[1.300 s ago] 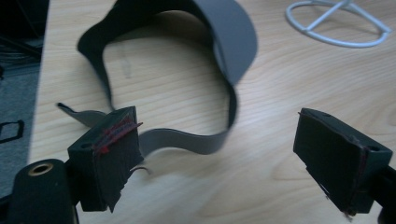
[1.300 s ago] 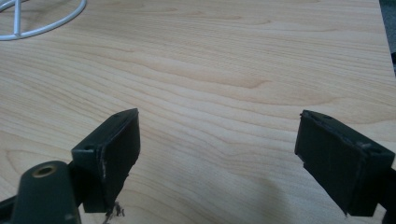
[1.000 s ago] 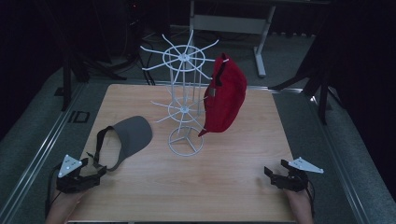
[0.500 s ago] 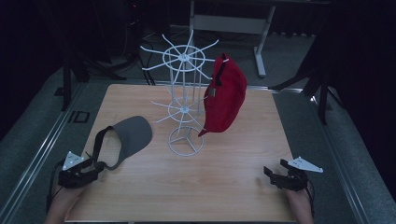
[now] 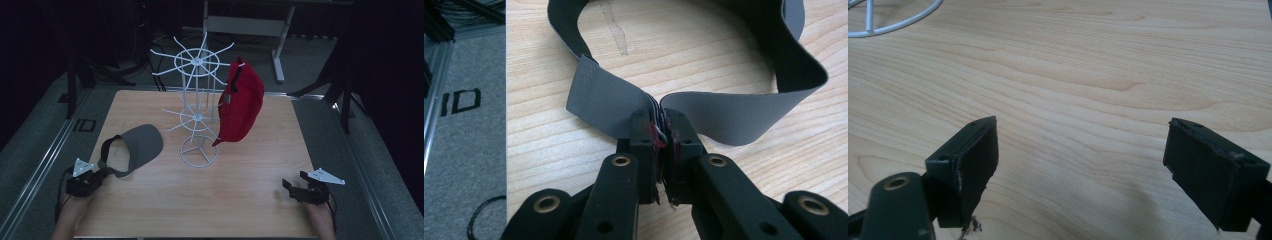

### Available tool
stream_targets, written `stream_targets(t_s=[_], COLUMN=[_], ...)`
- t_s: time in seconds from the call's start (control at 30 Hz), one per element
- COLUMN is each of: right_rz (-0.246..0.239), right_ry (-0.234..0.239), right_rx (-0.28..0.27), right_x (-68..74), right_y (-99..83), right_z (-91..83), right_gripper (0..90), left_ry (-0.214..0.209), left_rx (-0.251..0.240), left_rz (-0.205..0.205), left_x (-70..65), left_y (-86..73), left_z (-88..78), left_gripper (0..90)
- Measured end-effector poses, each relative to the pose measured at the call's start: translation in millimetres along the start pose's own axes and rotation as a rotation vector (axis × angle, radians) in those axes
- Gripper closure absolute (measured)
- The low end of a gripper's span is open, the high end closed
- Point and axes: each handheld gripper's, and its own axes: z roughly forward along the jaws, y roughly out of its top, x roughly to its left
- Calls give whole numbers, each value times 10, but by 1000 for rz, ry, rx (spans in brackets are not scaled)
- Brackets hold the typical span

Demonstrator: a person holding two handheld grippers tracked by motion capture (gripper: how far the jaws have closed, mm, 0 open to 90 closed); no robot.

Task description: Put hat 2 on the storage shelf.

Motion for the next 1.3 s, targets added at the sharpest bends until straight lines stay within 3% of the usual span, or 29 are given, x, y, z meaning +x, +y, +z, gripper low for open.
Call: stream_targets(t_s=[0.47, 0.57, 0.83, 1.03, 1.07, 1.17, 1.3], right_rz=[5, 9, 18, 17, 18, 16, 17], right_ry=[4, 7, 7, 17, 19, 21, 21], right_rx=[-6, -9, -16, -32, -31, -30, -28], right_x=[-6, -6, -15, -15, -15, -14, -18], right_y=[4, 6, -5, -3, -3, -1, -2], right_z=[-14, -22, -35, -45, -43, -44, -45], right_gripper=[143, 143, 143, 143, 143, 143, 143], left_ry=[-20, -16, -39, -81, -110, -134, -137], left_rx=[-173, -232, -311, -372, -384, -417, -438], left_rz=[28, 52, 102, 114, 116, 131, 147], left_x=[-87, -141, -279, -332, -330, -345, -358], left_y=[191, 293, 519, 644, 665, 725, 800], left_z=[-261, -341, -434, -485, -493, -529, -582], left_gripper=[865, 865, 866, 866, 866, 866, 866])
